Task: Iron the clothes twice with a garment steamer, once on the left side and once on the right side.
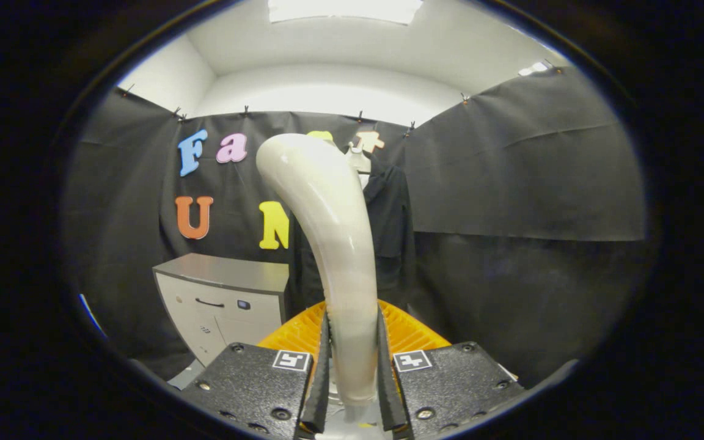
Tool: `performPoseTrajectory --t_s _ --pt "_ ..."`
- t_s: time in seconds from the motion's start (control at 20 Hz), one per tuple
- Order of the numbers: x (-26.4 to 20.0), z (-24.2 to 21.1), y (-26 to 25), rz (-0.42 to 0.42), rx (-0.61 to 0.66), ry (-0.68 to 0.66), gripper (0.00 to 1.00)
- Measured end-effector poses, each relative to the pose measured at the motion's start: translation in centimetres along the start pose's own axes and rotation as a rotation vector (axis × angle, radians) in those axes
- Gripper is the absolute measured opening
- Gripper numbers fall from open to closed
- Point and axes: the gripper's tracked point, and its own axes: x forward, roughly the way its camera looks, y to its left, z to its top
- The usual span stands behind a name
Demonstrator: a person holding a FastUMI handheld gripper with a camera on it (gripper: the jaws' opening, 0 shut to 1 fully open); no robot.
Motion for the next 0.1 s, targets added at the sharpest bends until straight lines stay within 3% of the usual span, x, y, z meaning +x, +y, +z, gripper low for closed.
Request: performPoseTrajectory --t_s 0.1 --pt "0.06 -0.10 -1.25 0.006 0.003 0.004 0.36"
